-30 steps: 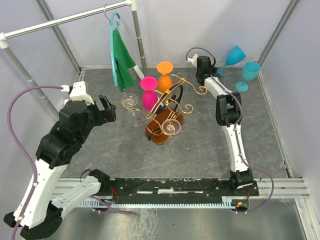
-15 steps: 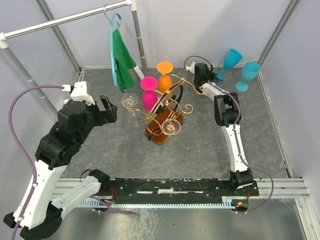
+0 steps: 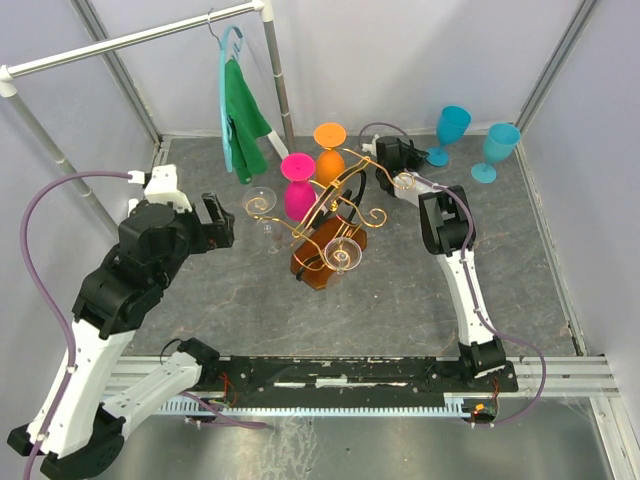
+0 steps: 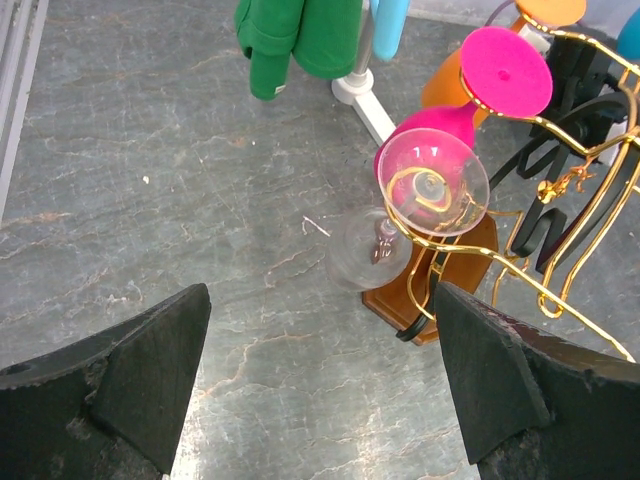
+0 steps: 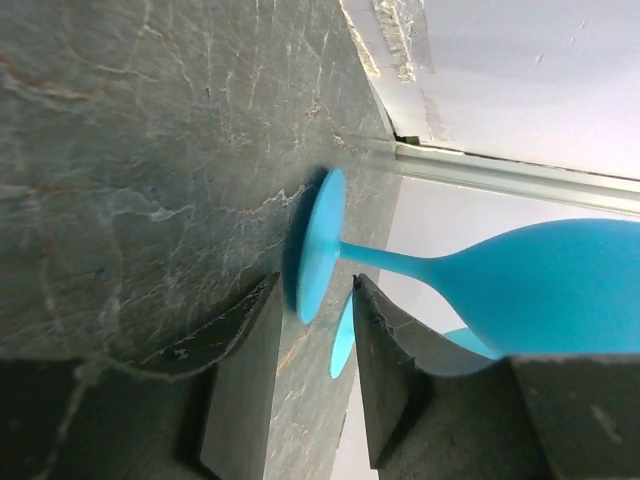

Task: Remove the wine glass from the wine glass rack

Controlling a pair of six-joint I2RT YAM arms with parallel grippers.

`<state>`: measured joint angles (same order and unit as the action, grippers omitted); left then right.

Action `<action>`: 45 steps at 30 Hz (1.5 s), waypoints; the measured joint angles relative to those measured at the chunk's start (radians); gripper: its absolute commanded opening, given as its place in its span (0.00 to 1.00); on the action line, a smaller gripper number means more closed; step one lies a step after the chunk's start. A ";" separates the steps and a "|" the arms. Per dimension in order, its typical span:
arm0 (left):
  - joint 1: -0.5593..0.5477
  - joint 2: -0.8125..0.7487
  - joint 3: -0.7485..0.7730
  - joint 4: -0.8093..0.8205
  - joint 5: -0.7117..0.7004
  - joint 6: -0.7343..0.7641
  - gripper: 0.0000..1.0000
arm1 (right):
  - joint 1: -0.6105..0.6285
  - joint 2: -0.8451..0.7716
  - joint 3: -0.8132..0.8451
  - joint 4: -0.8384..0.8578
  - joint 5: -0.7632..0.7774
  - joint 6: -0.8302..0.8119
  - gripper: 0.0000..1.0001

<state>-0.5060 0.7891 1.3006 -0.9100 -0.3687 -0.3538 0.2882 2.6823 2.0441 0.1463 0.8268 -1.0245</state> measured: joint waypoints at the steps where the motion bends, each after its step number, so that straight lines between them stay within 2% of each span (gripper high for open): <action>1: 0.000 0.001 -0.006 0.000 0.000 0.000 0.99 | 0.005 -0.004 -0.001 -0.014 0.002 0.012 0.46; 5: 0.000 0.009 -0.018 -0.001 0.000 0.001 0.99 | 0.013 -0.045 -0.029 -0.082 -0.012 0.077 0.52; 13: 0.000 -0.003 -0.024 -0.002 0.000 0.000 0.99 | 0.013 -0.164 -0.087 -0.320 -0.150 0.267 0.52; 17: 0.000 -0.024 -0.024 -0.011 0.001 0.000 0.99 | 0.007 -0.222 -0.086 -0.480 -0.289 0.364 0.54; 22: 0.000 -0.055 -0.023 -0.029 0.003 0.000 0.99 | 0.005 -0.262 -0.017 -0.732 -0.509 0.479 0.68; 25: 0.000 -0.061 -0.022 -0.035 0.004 0.000 0.99 | 0.002 -0.261 0.065 -0.914 -0.665 0.550 0.69; 30: 0.000 -0.066 -0.017 -0.039 0.004 -0.002 0.99 | -0.028 -0.262 0.111 -1.042 -0.842 0.654 0.67; 35: 0.000 -0.079 -0.016 -0.045 0.005 -0.013 0.99 | -0.119 -0.281 0.111 -1.075 -0.990 0.800 0.62; 38: 0.000 -0.079 -0.014 -0.046 0.008 -0.023 0.99 | -0.182 -0.332 0.117 -1.048 -1.106 0.943 0.60; 41: 0.000 -0.068 -0.007 -0.046 0.019 -0.035 0.99 | -0.222 -0.351 0.225 -1.028 -1.214 1.087 0.58; 45: 0.000 -0.045 0.005 -0.043 0.042 -0.053 0.99 | -0.213 -0.389 0.320 -0.929 -1.361 1.278 0.57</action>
<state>-0.5060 0.7437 1.3060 -0.9527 -0.3271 -0.4072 0.0753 2.2936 2.3642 -0.7822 -0.5343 0.2531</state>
